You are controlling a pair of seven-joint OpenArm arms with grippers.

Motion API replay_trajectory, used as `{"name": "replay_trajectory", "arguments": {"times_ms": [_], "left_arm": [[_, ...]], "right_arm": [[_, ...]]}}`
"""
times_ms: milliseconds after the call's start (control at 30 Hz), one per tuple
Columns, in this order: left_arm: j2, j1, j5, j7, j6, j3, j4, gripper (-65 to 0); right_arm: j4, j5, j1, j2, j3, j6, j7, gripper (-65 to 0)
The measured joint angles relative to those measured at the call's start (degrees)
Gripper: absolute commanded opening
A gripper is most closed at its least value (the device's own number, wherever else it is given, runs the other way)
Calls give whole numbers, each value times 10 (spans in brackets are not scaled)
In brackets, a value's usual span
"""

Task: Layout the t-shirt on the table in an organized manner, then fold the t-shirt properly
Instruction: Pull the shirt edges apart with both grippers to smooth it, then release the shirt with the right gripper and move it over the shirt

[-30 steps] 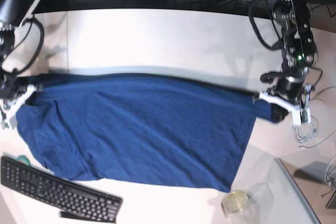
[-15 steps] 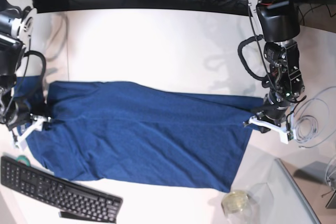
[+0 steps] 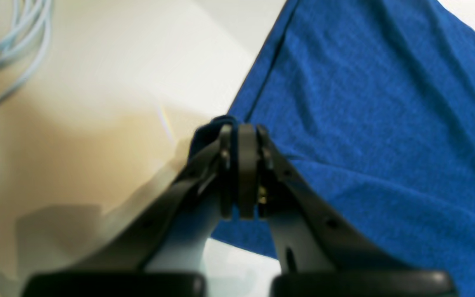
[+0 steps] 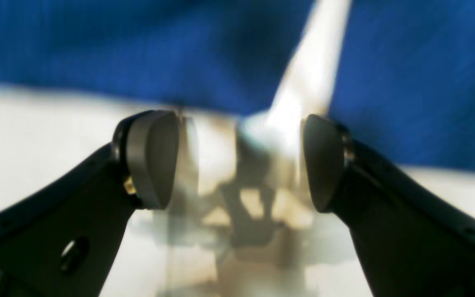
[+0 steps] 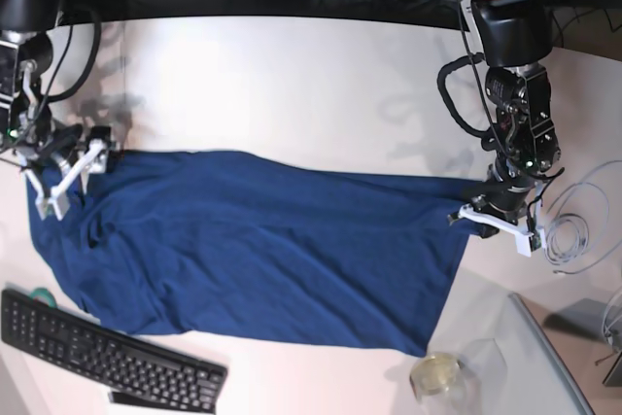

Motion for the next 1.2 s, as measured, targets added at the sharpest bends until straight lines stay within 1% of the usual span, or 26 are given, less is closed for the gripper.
{"name": "replay_trajectory", "arguments": {"times_ms": [33, 133, 167, 200, 233, 267, 333, 367, 433, 500, 533, 600, 700, 767, 800, 900, 967, 1033, 1100, 1200], "left_arm": [[0, 0, 0, 0, 0, 0, 0, -650], [0, 9, 0, 1, 0, 0, 0, -650], [0, 11, 0, 3, 1, 0, 0, -650], [0, 12, 0, 3, 0, 0, 0, -650], [0, 12, 0, 3, 0, 0, 0, -650], [0, 11, 0, 3, 0, 0, 0, -650], [0, 9, 0, 1, 0, 0, 0, -650], [0, 9, 0, 2, 0, 0, 0, -650], [0, 10, 0, 2, 0, -2, 0, -650], [0, 10, 0, 2, 2, -4, 0, -650], [0, 10, 0, 2, 1, -3, 0, -650], [0, 10, 0, 2, 0, -3, 0, -650], [-4, 10, 0, 2, 0, -1, 0, -650], [-7, 10, 0, 1, 0, -1, 0, -650], [-7, 10, 0, 1, 0, -1, 0, -650], [-5, 10, 0, 2, 0, -1, 1, -650], [-5, 15, 1, 4, 0, -2, 14, -650], [-6, 28, 0, 2, 0, -1, 46, -650], [-6, 35, 0, 4, 0, 0, 68, -650], [-5, 37, 0, 4, 0, -1, 90, -650]], "right_arm": [[-11, 2, 2, 2, 1, 0, 8, -218], [-45, -4, 7, -4, 1, 0, -2, -218], [-53, 1, 10, -5, 1, 0, 13, -218], [-62, 1, 19, -5, 1, 0, 8, -219], [-69, -2, 27, -3, 1, 0, 4, -222], [-69, -2, 31, -4, 1, 0, 4, -242], [-69, 3, 31, -4, 0, 0, 7, -309], [-71, 1, 28, -5, 0, 0, 6, -357], [-78, 0, 28, -5, 0, 0, 12, -476], [-80, -1, 32, -5, 0, 0, 3, -615], [-80, 0, 32, -6, 0, 0, 0, -642], [-64, 3, 23, -9, 0, 0, -19, -644], [2, 1, -8, -10, 2, 0, -65, -647], [46, 0, -24, -10, 3, 0, -107, -645], [70, -2, -28, -13, 3, -1, -133, -645], [139, 7, -39, -23, 3, 0, -189, -644], [174, 3, -47, -29, 3, 0, -230, -644], [202, 3, -59, -33, 3, 0, -255, -644], [230, 3, -66, -34, 3, 1, -293, -644], [261, 5, -60, -47, 3, 1, -309, -644]]}}
